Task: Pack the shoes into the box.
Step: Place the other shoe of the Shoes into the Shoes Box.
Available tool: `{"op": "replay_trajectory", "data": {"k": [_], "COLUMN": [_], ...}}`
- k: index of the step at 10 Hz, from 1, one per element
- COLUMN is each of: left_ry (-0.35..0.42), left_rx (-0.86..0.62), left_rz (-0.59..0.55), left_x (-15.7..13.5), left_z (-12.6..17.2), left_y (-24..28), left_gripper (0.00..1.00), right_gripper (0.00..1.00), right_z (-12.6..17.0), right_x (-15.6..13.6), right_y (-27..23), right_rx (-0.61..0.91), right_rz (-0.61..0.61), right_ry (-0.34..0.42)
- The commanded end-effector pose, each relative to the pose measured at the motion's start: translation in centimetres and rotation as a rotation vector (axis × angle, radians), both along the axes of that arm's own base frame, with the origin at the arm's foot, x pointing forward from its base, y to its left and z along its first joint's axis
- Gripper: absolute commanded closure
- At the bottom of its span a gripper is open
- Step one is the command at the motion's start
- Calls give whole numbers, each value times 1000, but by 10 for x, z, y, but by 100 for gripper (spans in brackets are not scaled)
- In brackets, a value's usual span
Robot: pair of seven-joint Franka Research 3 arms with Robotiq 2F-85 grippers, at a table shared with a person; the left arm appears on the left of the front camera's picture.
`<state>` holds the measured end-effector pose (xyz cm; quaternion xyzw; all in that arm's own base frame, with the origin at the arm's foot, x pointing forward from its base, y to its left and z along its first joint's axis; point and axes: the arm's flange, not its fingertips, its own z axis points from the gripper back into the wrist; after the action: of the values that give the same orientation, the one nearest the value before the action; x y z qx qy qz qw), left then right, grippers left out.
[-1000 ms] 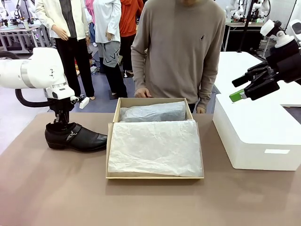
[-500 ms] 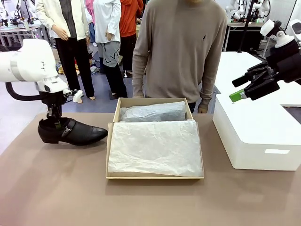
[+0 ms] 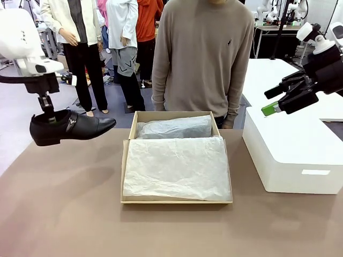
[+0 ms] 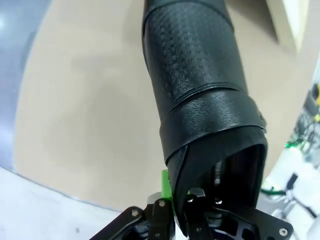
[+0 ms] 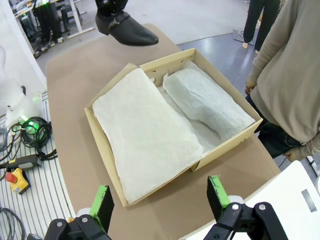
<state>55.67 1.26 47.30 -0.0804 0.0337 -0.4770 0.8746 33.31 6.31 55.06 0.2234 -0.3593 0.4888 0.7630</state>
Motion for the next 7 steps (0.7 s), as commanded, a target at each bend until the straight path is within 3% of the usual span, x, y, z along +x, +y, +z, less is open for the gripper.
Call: {"op": "replay_trajectory", "data": {"k": [1, 3, 4, 7], "left_ry": [10, 35, 21, 21], "left_rx": [-20, -1, 2, 2], "left_rz": [155, 215, 143, 143], "left_x": [-2, -10, -4, -4], "left_z": [15, 24, 13, 13], "left_y": [-8, -15, -7, -7], "left_gripper": [100, 100, 100, 100], "right_gripper": [0, 0, 0, 0], "right_z": [0, 0, 0, 0], "right_x": [4, 4, 4, 4], "right_y": [-1, -1, -1, -1], "right_rx": [27, 27, 27, 27], "right_rz": [28, 28, 28, 28], "right_ry": [-20, -20, -20, -20]}}
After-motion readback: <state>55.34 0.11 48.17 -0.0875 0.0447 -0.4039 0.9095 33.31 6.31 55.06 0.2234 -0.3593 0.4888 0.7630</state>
